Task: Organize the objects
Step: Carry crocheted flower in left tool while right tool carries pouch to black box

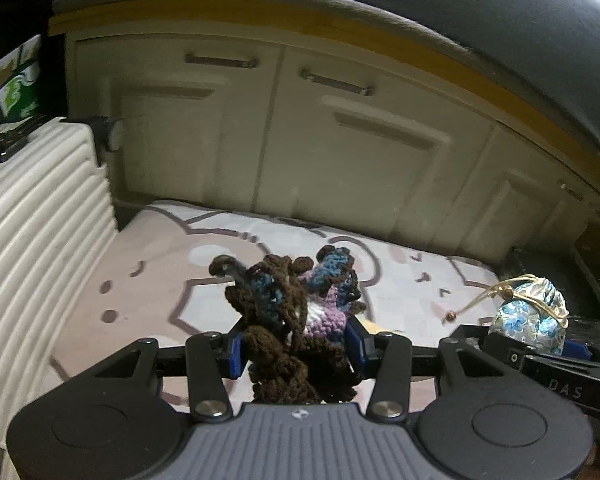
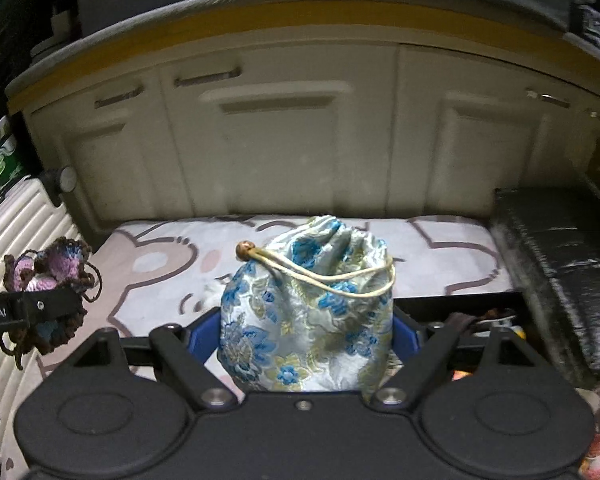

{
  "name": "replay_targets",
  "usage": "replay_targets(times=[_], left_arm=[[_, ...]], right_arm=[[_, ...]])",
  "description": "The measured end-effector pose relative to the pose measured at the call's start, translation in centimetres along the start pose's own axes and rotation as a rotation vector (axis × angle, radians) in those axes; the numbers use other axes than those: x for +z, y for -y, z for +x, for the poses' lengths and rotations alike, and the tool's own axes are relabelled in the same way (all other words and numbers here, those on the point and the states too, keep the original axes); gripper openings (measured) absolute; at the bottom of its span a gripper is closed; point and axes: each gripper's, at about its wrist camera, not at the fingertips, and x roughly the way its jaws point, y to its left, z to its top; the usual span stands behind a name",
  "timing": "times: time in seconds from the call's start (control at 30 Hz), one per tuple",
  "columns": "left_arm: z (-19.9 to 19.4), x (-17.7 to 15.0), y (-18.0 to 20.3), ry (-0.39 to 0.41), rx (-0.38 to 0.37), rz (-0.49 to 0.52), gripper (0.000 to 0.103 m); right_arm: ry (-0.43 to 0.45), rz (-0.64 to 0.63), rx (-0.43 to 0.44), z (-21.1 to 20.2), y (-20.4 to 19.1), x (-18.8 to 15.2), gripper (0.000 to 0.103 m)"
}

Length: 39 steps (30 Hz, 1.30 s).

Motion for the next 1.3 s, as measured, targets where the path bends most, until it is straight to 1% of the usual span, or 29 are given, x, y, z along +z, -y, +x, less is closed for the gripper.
replay_targets(times=[0.23,0.43,0.67,0.83,0.9,1.03,1.17,1.3], left_arm=[[1.0,-0.3,4.3,-0.016,-0.054,0.042,0.048],[1.9,-0.8,7.6,-0.033,-0.075,0.092,0.048],[3.1,-1.7,10.7,-0.046,-0.083,0.153,0.048],[3.8,-2.2,12.5,-0.062,-0.115,0.165,0.048],[4.0,-2.5,13.1,-0.076,-0.141,0.155,0.048],[4.7,-3.2,14.2,-0.130,-0.221,0.115,0.048],[5.3,-4.1,15.5,-0.166,-0.268,0.096,0.048],[6.4,-5.1,16.4,-0.225,-0.307,0.053,0.048]], right_arm=[[0.008,0.029,-0.053,-1.3,4.1,-0.1,0.085],[0.004,0.061,-0.095,-2.0,7.4,-0.4,0.085],[0.001,0.075,-0.136,-2.3,10.0,-1.0,0.085],[0.001,0.096,-0.155,-2.6,11.7,-1.3,0.085],[-0.001,0.104,-0.161,-2.7,12.2,-1.5,0.085],[-0.006,0.124,-0.174,-2.8,13.1,-1.7,0.085],[-0.020,0.135,-0.187,-2.5,13.8,-1.8,0.085],[-0.038,0.138,-0.202,-2.1,14.2,-2.0,0.085]])
